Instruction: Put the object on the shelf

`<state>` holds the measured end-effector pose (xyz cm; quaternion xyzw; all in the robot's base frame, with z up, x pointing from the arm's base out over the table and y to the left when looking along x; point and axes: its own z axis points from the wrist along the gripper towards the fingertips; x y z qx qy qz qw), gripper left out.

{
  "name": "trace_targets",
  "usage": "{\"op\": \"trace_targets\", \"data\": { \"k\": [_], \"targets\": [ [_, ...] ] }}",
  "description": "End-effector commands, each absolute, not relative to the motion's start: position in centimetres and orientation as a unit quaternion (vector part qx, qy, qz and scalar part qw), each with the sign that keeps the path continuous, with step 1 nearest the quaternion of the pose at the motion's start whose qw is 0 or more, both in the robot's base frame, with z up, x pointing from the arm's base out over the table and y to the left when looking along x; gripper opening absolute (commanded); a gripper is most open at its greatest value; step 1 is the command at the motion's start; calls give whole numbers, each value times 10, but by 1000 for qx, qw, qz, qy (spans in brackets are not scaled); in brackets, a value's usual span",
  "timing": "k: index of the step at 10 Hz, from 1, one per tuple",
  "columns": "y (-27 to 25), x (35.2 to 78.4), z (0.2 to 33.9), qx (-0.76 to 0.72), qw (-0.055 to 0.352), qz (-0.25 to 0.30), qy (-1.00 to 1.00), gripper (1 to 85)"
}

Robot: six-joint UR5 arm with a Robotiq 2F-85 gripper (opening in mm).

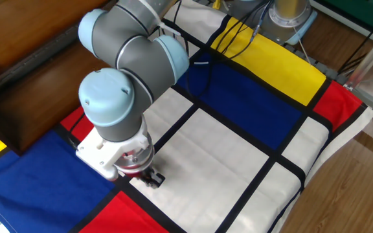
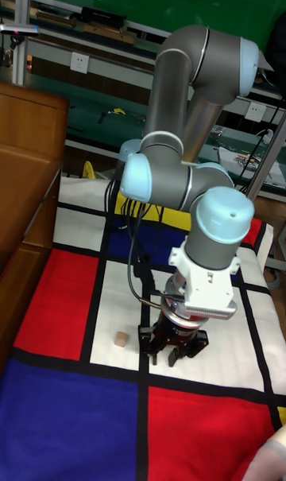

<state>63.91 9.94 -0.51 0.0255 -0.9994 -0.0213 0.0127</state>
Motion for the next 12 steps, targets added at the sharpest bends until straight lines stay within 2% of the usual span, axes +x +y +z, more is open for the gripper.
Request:
{"op": "trace_targets", "data": {
  "k": [1,6,12],
  "targets": [
    [90,629,5,31,23,-26,-999,400],
    [75,618,18,48,31,-14,-998,427],
    [36,602,25,47,23,15,-999,423]
  ]
}}
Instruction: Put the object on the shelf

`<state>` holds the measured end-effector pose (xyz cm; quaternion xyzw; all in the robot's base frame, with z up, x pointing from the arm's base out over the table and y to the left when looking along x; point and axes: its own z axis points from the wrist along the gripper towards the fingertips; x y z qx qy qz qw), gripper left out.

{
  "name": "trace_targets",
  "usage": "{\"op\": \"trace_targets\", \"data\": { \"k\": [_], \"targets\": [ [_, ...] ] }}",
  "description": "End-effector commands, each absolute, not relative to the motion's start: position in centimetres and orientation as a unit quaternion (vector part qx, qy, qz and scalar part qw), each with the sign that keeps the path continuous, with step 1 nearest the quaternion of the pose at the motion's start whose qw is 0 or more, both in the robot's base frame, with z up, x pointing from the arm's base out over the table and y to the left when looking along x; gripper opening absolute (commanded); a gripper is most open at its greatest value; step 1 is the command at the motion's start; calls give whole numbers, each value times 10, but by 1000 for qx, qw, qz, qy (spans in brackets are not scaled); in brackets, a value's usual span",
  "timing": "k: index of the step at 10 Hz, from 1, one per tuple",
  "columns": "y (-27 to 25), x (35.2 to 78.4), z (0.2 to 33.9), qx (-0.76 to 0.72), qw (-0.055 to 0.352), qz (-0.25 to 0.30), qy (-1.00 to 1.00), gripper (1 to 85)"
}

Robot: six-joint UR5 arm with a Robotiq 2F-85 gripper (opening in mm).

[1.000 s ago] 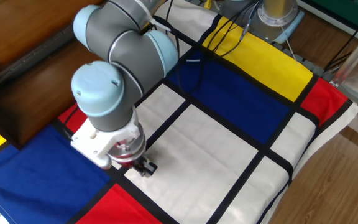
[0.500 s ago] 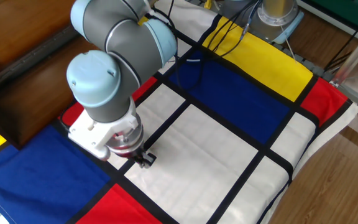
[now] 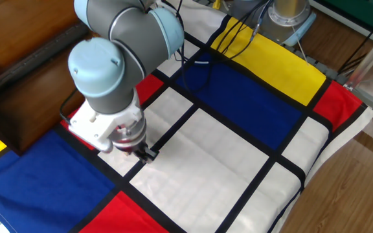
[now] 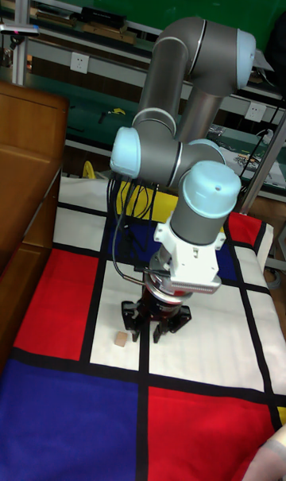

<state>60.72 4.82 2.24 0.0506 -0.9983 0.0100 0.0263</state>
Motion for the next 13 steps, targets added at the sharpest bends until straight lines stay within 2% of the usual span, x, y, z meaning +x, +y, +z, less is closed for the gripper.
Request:
{"op": "trace_targets", "data": {
  "k": [1,7,13],
  "targets": [
    [33,600,24,39,20,15,-999,410],
    [12,595,21,32,8,32,-999,380],
    [13,599,13,24,0,26,-999,357]
  ]
}}
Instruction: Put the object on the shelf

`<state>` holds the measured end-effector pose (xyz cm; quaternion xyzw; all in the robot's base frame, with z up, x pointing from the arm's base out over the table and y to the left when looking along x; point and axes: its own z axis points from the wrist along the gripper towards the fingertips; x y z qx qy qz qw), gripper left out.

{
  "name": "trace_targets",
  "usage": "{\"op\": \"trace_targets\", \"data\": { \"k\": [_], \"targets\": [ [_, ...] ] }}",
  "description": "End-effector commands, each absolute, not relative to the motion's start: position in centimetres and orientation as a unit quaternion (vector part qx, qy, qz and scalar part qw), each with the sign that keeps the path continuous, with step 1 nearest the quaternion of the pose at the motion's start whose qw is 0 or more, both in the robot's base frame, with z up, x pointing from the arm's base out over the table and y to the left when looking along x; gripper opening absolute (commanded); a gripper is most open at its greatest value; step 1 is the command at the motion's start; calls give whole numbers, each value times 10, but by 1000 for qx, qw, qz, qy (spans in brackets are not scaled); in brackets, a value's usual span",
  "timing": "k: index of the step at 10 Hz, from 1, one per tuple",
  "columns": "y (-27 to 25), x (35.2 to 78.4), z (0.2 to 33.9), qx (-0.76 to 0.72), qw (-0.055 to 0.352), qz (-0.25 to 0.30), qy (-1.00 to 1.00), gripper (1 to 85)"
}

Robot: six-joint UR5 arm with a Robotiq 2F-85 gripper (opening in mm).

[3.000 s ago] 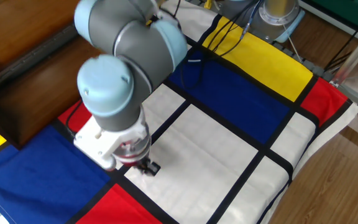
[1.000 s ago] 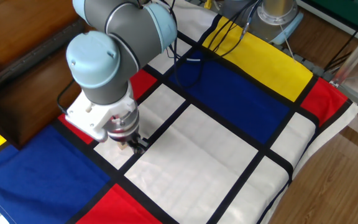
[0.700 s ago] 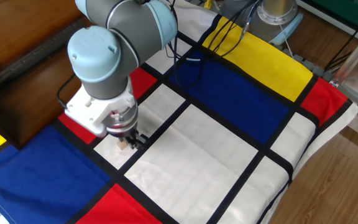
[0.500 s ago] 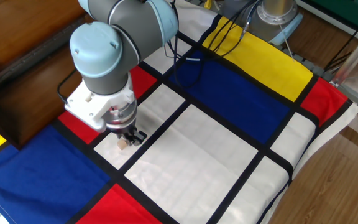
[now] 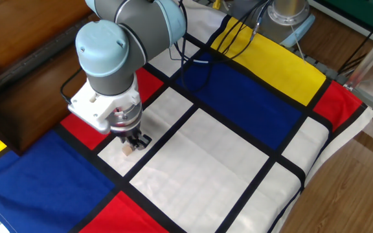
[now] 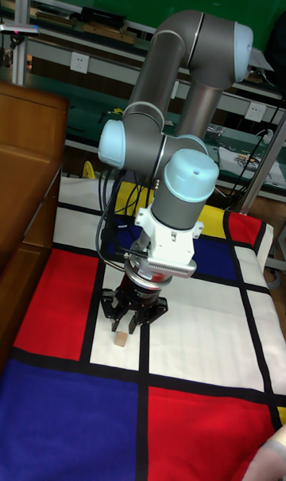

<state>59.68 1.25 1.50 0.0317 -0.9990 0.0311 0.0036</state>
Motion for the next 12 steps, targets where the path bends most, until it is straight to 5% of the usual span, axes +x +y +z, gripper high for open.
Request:
{"op": "trace_targets", "data": {
  "k": [1,10,12],
  "targets": [
    [13,599,12,23,0,26,-999,347],
    [16,610,3,27,-6,28,-999,333],
    [15,609,2,17,-3,31,-999,230]
  ]
}}
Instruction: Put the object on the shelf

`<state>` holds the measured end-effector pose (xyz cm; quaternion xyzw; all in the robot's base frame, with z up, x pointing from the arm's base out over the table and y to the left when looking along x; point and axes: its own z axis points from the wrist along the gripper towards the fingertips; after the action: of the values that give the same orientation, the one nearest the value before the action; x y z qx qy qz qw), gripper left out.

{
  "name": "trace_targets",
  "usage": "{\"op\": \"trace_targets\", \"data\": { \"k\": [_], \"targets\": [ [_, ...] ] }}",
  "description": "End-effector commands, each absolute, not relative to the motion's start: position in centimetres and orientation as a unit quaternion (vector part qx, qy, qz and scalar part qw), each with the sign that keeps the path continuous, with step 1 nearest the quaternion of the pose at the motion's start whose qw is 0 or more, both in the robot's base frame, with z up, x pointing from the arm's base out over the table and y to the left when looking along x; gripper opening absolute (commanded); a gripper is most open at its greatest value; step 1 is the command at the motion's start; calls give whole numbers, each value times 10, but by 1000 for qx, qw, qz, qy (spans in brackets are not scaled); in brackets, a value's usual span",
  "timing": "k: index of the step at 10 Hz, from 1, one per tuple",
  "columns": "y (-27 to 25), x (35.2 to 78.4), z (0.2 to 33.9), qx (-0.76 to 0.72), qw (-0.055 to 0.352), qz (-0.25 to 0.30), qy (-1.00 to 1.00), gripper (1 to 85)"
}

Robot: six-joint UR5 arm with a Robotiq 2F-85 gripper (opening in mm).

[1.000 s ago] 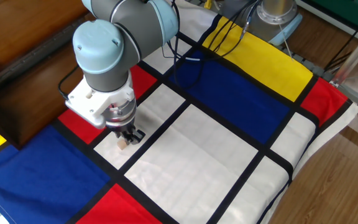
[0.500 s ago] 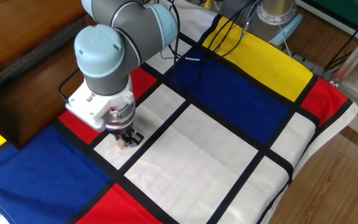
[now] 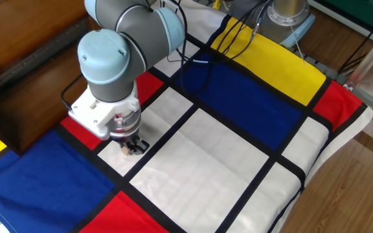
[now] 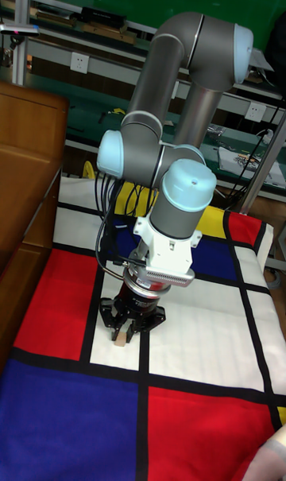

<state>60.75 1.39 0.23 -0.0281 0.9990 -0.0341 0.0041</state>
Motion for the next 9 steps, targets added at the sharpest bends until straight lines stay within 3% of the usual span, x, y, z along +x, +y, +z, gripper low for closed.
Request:
{"op": "trace_targets", "data": {
  "k": [1,2,9],
  "targets": [
    [14,608,2,-7,1,-36,999,150],
    [13,609,4,8,0,-39,999,20],
    [40,609,35,8,7,1,1000,10]
  ]
}}
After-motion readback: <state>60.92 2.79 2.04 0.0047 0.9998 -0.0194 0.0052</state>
